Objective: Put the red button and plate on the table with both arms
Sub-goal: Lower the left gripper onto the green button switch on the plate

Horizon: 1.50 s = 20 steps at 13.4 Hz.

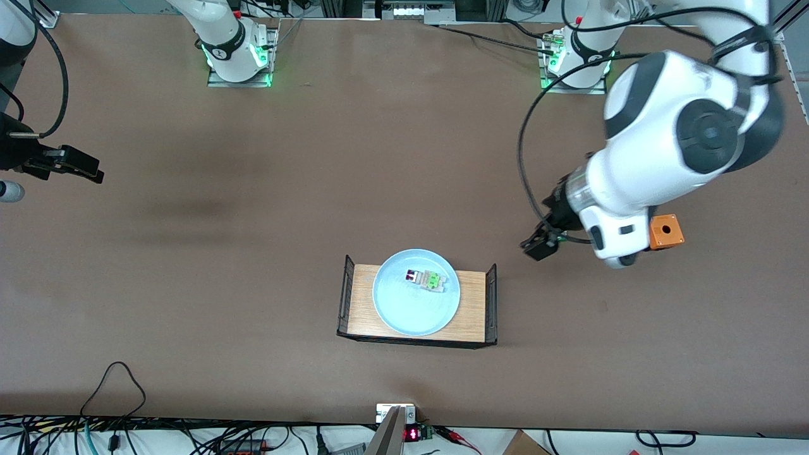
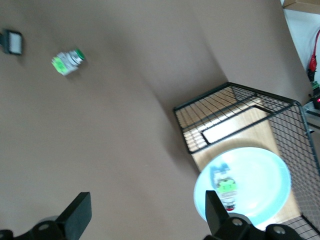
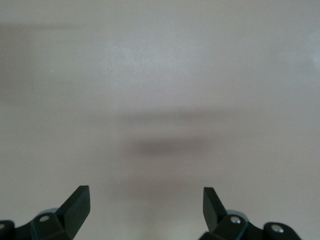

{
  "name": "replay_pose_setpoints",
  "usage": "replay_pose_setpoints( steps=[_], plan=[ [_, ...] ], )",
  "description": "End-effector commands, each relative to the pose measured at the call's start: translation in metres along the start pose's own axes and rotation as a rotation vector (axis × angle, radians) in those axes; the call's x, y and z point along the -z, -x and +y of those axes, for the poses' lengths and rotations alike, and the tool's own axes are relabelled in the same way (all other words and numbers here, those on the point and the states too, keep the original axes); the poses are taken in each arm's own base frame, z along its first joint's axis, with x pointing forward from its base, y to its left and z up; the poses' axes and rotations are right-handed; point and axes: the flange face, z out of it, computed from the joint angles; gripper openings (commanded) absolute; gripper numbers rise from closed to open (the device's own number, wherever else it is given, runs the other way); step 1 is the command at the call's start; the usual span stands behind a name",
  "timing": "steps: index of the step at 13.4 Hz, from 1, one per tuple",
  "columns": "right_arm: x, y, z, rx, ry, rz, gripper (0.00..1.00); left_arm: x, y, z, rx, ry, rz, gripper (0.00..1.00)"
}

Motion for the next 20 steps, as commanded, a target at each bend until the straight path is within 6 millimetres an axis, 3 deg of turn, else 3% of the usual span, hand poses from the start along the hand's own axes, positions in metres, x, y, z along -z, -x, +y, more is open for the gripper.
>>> replay_pose_setpoints(
  steps=[1,7,11,20],
  plan=[
    [0.007,0.004,0.0,0.01,-0.018,0.007,1.0,-0.023,0.022,0.025,0.064,0.058,0.0,1.0],
    [0.005,0.003,0.002,0.007,-0.018,0.007,1.0,-0.081,0.063,0.059,0.073,0.207,0.019,1.0],
    [0.005,0.003,0.002,0.007,-0.018,0.009,1.0,-0.113,0.086,0.069,0.037,0.257,0.055,1.0],
    [0.003,0.002,0.004,0.003,-0.018,0.005,1.0,-0.166,0.093,0.08,0.016,0.301,0.088,1.0]
  ],
)
